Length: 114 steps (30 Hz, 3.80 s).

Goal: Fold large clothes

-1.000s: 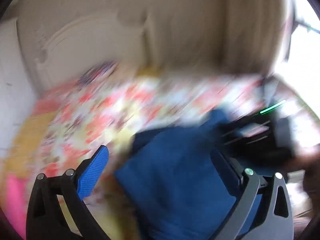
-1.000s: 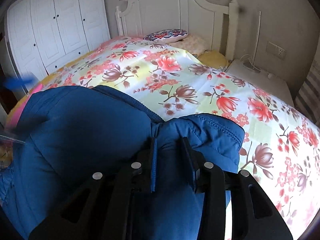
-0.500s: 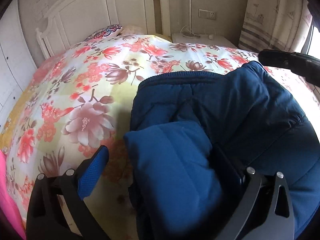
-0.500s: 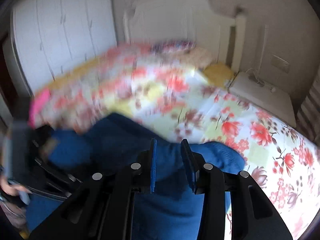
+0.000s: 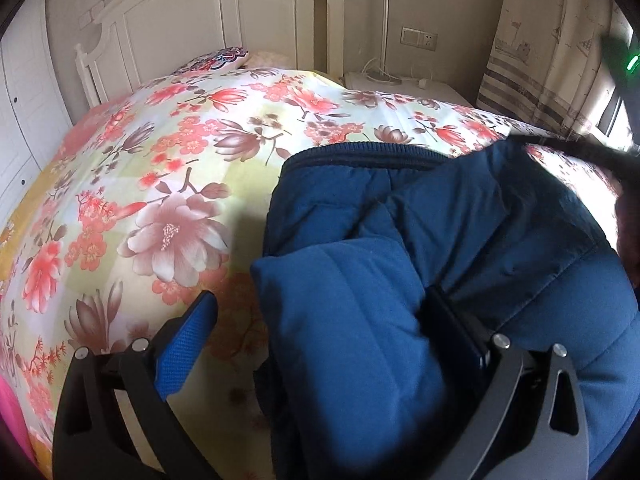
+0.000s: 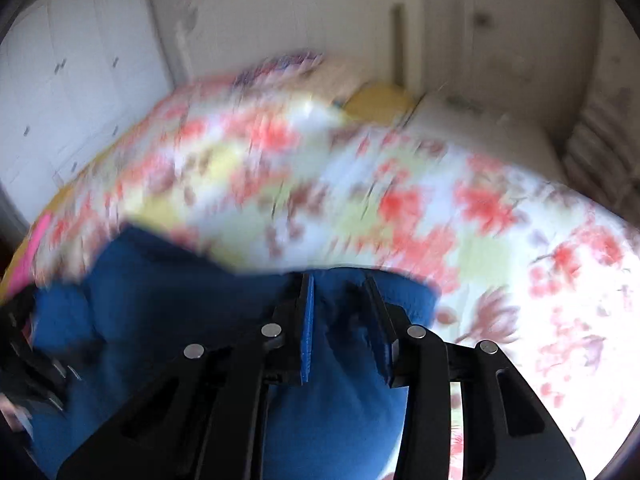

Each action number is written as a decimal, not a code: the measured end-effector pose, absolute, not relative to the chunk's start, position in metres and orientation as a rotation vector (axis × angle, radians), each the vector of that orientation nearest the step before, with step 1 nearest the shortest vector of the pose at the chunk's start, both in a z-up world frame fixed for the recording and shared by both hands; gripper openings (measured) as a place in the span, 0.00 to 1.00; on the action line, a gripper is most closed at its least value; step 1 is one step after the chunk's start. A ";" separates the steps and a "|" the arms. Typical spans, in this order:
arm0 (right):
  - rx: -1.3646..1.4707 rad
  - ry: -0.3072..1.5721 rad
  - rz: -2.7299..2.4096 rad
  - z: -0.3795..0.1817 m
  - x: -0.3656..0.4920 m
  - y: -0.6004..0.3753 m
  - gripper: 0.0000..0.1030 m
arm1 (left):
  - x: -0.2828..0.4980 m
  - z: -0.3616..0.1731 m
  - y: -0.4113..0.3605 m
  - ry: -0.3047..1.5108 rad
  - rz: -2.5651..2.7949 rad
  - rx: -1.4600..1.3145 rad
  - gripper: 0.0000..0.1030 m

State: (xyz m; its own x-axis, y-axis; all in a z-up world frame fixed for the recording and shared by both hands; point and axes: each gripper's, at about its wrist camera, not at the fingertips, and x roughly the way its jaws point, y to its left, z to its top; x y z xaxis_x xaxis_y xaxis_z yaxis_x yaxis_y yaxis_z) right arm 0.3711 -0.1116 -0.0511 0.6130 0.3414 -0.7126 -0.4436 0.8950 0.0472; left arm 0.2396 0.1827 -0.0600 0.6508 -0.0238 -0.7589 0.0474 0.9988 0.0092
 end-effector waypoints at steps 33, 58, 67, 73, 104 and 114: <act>0.239 0.901 0.799 -0.069 0.187 -0.173 0.96 | 0.151 -0.093 0.249 0.983 -0.467 -0.570 0.98; 0.228 0.593 0.740 -0.046 0.178 -0.220 0.65 | 0.140 -0.066 0.195 0.783 -0.716 -0.650 0.56; 0.288 0.590 0.428 -0.060 0.233 -0.333 0.65 | 0.261 -0.085 0.071 0.830 -0.770 -0.672 0.55; 0.338 0.666 0.311 -0.066 0.249 -0.352 0.85 | 0.283 -0.099 0.034 0.824 -0.661 -0.663 0.64; -0.065 0.376 0.066 0.001 0.031 -0.281 0.96 | 0.046 0.030 -0.032 0.310 -0.117 0.043 0.98; -0.029 0.346 0.034 0.008 0.027 -0.283 0.96 | 0.046 0.018 -0.030 0.338 -0.102 0.059 0.98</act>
State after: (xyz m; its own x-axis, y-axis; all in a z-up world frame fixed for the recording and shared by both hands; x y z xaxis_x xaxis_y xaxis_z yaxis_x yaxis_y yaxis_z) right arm 0.0265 -0.2826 0.0080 0.9402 0.0287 -0.3394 -0.0388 0.9990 -0.0229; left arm 0.0462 -0.0303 0.0181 0.9384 -0.0898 -0.3336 0.1094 0.9932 0.0403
